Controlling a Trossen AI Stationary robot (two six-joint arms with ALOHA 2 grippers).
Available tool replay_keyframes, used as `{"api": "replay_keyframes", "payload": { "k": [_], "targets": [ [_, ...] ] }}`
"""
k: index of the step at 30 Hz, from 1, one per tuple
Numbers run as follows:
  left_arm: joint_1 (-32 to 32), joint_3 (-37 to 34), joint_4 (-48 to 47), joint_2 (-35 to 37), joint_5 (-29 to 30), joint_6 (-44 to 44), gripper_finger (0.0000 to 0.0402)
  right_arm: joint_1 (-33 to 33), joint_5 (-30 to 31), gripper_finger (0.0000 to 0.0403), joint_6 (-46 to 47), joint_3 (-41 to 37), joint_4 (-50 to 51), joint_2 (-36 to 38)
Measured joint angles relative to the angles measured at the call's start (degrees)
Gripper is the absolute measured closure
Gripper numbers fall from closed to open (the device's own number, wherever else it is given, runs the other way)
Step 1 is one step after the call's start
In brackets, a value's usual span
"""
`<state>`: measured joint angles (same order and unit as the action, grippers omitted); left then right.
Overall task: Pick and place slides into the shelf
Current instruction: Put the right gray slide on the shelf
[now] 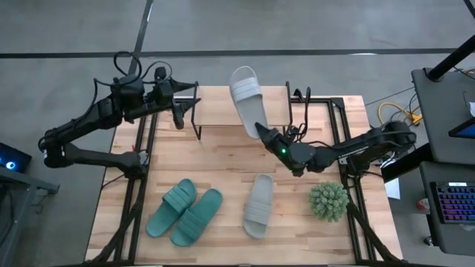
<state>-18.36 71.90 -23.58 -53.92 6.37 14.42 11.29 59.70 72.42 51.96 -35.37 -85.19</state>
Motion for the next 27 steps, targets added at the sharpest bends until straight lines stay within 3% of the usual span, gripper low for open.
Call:
{"api": "replay_keyframes", "payload": {
  "k": [4, 14, 19, 24, 27],
  "targets": [
    [3.74, 0.13, -0.79, 0.16, 2.31, 1.44, 0.0194, -0.15, -0.11, 0.0354, -0.28, 0.00, -0.20, -0.09],
    [17.80, 0.25, -6.12, 1.41, 21.07, 2.42, 0.0194, -1.46, -1.70, 0.0354, -3.46, 0.00, -0.14, 1.60],
    [25.52, 0.20, -6.14, -2.19, 31.17, 4.31, 0.0194, -1.88, -3.95, 0.0354, -3.15, 0.00, 0.01, 1.58],
    [30.25, 0.20, -4.45, -7.19, 46.38, 5.98, 0.0194, -1.95, -4.65, 0.0354, -2.43, 0.00, 0.12, 1.51],
    [31.20, 0.25, -1.41, -9.73, 47.92, 5.86, 0.0194, -1.95, -4.68, 0.0354, -2.44, 0.00, 0.22, 1.51]
  ]
}}
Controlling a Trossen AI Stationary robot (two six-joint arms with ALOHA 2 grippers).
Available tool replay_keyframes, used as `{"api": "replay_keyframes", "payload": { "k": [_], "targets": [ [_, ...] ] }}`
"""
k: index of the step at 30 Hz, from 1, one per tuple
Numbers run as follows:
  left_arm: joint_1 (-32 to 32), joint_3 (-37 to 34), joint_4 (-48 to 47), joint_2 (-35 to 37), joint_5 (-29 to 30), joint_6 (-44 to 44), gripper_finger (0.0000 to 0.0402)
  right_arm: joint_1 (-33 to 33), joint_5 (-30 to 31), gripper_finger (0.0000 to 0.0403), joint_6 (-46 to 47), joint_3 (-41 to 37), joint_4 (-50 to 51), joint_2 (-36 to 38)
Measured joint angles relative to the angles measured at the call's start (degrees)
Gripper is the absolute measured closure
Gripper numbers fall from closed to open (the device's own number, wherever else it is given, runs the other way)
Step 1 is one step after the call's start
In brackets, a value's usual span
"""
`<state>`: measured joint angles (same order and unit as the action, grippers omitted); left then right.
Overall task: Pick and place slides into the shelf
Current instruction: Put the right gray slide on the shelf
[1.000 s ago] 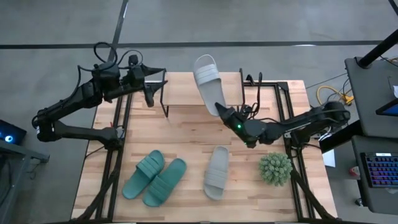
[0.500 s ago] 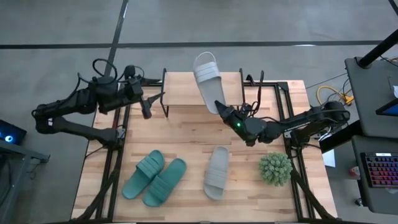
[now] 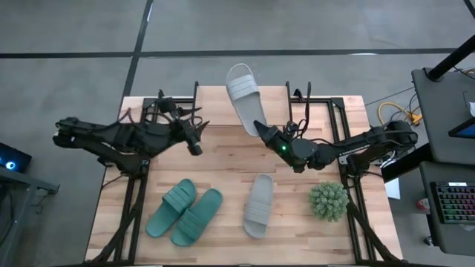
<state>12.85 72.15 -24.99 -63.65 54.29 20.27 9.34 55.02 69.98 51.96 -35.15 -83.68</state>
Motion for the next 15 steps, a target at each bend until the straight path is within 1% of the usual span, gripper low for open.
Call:
{"api": "replay_keyframes", "payload": {
  "k": [4, 8, 11, 15],
  "targets": [
    [0.89, 0.32, 6.88, -3.02, 3.54, 1.41, 0.0194, 0.00, -1.49, 0.0354, 0.00, 0.00, 0.47, -0.03],
    [1.11, 0.38, 14.71, -5.59, 5.88, 7.49, 0.0194, 0.00, -2.35, 0.0354, -0.01, 0.00, 0.64, -0.04],
    [1.13, 0.38, 18.33, -7.48, 5.85, 12.28, 0.0194, 0.02, -3.27, 0.0354, -0.11, 0.11, 0.63, -0.07],
    [1.13, 0.49, 19.65, -9.29, 5.84, 15.27, 0.0194, 0.02, -4.76, 0.0354, -1.10, 0.22, 0.60, -0.07]
  ]
}}
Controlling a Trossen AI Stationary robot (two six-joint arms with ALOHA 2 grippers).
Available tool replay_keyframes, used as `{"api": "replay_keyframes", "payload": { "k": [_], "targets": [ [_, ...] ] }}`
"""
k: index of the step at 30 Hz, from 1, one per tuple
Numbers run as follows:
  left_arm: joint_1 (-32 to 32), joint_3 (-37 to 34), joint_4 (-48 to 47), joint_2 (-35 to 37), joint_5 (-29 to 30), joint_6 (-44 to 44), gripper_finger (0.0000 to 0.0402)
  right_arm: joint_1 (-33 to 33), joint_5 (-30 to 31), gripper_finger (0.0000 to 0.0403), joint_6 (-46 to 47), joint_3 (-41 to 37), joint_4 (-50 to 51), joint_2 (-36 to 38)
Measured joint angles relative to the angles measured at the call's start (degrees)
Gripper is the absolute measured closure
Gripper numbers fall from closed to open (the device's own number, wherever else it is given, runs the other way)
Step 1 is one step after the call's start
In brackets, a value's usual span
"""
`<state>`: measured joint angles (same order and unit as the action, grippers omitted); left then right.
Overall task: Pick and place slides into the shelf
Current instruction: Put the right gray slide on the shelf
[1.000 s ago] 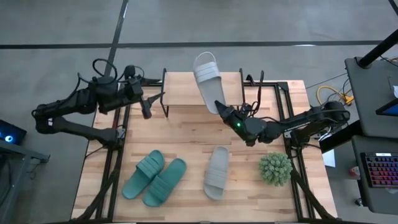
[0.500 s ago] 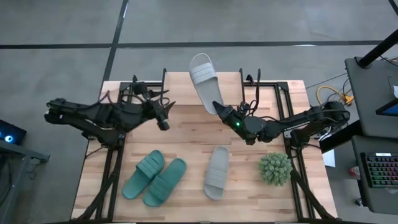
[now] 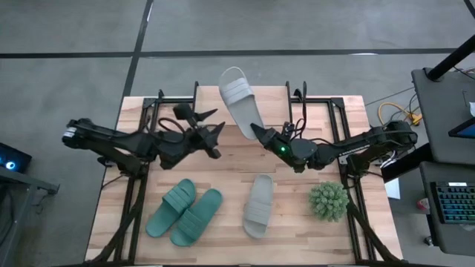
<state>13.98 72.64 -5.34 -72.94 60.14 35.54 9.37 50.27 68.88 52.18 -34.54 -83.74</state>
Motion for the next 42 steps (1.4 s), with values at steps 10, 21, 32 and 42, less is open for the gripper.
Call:
{"api": "replay_keyframes", "payload": {
  "k": [10, 21, 32, 42],
  "targets": [
    [-0.20, -0.02, 3.64, -2.40, 0.38, 4.40, 0.0194, 0.52, -4.49, 0.0354, -1.24, 0.02, 1.42, -0.07],
    [-2.48, -0.35, 3.34, -2.79, 3.58, 4.45, 0.0194, 0.85, -6.33, 0.0354, -6.46, 0.02, 1.25, -0.07],
    [-2.78, 0.02, 3.49, -6.01, 3.13, 14.44, 0.0194, 0.74, -6.84, 0.0354, -8.08, 0.02, 1.27, -0.07],
    [-3.72, 0.16, 11.75, -9.01, 12.38, 23.42, 0.0194, 0.81, -8.20, 0.0354, -8.17, 0.04, 1.16, -0.07]
  ]
}}
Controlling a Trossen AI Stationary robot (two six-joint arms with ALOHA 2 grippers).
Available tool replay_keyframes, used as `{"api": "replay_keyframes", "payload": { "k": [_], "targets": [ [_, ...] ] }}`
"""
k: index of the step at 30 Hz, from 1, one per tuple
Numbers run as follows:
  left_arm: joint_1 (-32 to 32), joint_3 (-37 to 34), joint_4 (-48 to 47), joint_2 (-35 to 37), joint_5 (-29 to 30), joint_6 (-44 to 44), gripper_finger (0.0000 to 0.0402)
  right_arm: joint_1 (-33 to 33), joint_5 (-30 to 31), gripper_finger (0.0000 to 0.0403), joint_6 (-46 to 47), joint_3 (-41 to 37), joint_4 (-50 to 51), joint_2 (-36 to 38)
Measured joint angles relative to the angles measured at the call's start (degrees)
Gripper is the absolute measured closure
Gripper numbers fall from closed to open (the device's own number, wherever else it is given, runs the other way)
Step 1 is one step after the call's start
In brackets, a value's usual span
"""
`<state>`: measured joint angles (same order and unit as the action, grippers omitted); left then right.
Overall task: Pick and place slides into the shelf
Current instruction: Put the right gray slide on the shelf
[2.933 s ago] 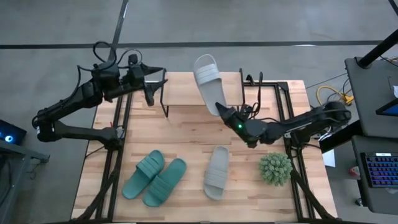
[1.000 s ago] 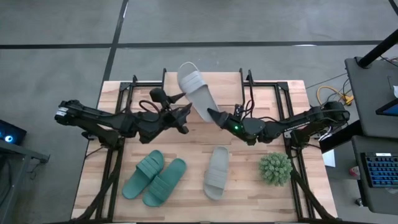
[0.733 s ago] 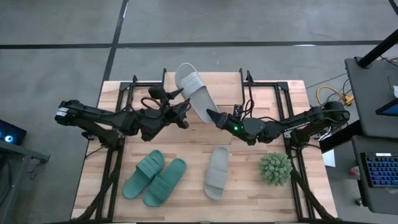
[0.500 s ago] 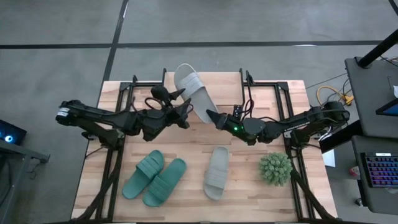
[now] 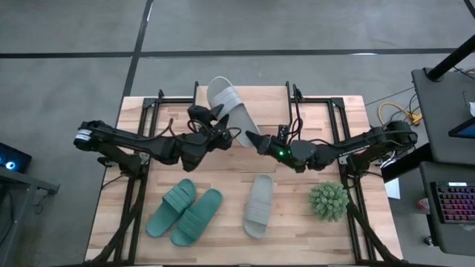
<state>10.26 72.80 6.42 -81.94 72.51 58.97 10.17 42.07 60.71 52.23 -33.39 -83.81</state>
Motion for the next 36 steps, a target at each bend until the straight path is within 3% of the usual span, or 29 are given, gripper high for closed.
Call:
{"api": "replay_keyframes", "payload": {
  "k": [24, 36],
  "targets": [
    [-1.68, -0.01, 1.29, 0.17, 1.57, -0.05, 0.0197, 0.00, -1.61, 0.0354, -1.02, 0.02, -0.02, 0.02],
    [-2.29, -0.03, 1.22, 0.16, 0.94, 0.12, 0.0318, 1.13, -1.60, 0.0354, -8.20, 0.02, -2.60, 0.07]
  ]
}}
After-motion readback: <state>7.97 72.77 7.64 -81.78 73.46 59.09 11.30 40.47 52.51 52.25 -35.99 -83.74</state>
